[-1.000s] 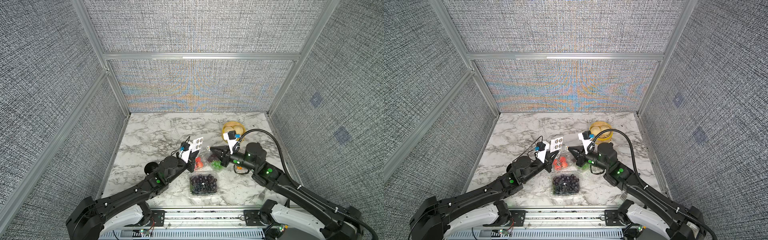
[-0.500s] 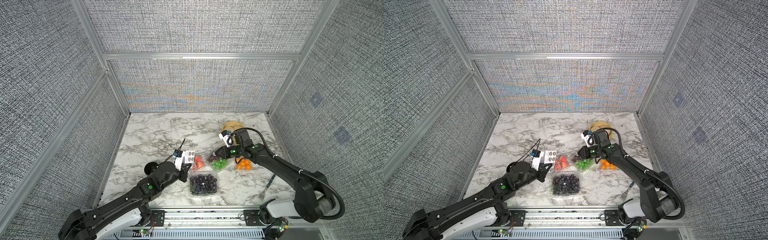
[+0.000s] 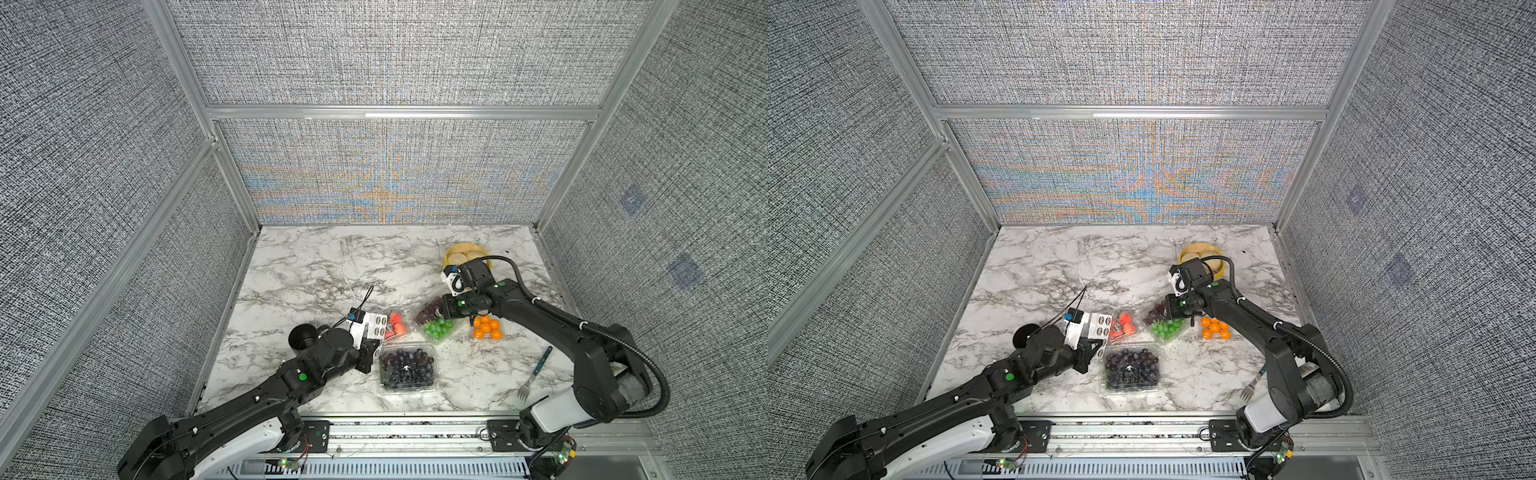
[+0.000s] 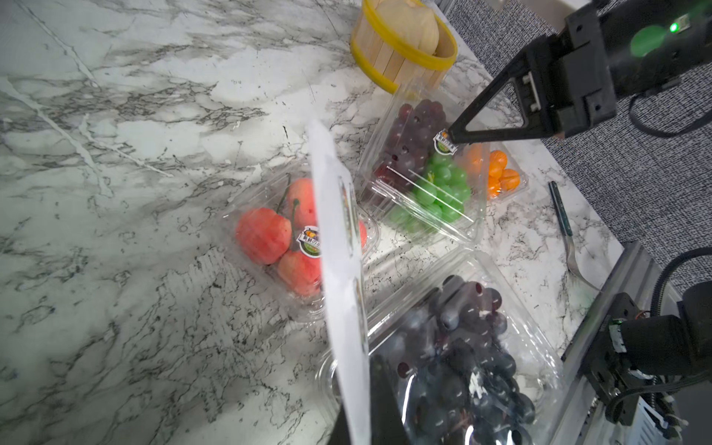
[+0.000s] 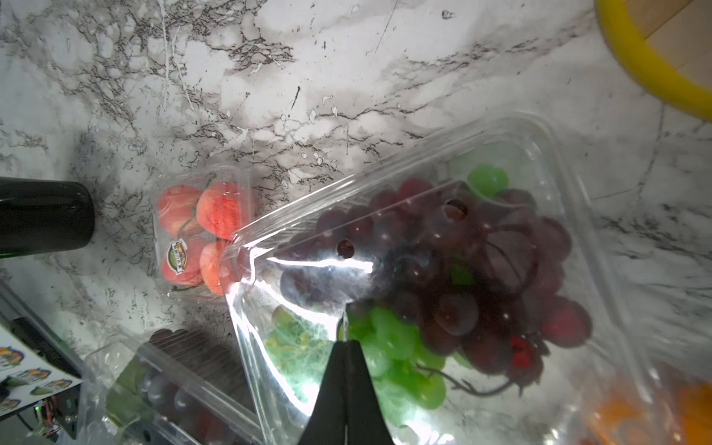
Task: Label fruit boxes
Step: Stick the label on the fruit box.
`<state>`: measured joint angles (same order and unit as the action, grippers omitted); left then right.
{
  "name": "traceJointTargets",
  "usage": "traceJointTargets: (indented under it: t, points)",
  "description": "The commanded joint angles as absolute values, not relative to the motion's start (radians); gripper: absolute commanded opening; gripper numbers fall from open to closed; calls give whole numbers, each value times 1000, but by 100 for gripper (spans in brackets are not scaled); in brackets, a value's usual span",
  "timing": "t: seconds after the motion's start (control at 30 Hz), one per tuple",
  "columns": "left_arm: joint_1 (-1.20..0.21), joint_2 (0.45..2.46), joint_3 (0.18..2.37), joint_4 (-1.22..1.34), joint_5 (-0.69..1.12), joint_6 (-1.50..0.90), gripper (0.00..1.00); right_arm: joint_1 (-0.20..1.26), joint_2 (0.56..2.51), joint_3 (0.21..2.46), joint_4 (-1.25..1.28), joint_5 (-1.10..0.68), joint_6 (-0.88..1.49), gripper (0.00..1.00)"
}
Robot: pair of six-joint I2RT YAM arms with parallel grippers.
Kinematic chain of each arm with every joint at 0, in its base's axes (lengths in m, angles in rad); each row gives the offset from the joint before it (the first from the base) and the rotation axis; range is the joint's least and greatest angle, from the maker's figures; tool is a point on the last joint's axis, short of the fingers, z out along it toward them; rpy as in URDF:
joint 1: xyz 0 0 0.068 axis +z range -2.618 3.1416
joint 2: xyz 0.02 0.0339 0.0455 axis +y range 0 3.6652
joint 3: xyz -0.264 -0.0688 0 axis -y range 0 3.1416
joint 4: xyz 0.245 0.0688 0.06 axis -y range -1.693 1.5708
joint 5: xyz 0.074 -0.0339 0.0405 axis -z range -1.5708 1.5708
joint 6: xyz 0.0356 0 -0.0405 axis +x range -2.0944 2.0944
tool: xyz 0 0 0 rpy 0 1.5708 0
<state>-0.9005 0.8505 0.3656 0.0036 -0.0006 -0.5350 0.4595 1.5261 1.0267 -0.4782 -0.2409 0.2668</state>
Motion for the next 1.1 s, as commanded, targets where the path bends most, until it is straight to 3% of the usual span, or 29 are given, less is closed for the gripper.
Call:
traceJointTargets:
  t: [0.0,0.4,0.53,0.73,0.93,1.07]
  points:
    - [-900,854,365,-16,-18,-561,0,479,1538,1037,-531,-137,264,0]
    - [-899,833,315,-148,-162,-696,0,598,1570,1051,-578,110,258,0]
    - [-899,813,288,-163,-194,-719,0,625,1578,1057,-592,169,257,17]
    - [-893,847,249,-130,-174,-751,0,665,1581,1064,-605,235,262,32]
    - [-885,848,244,-183,-160,-802,0,670,1598,1070,-575,235,248,34]
    - [-840,806,190,-124,-56,-825,0,697,1585,1060,-553,223,251,35]
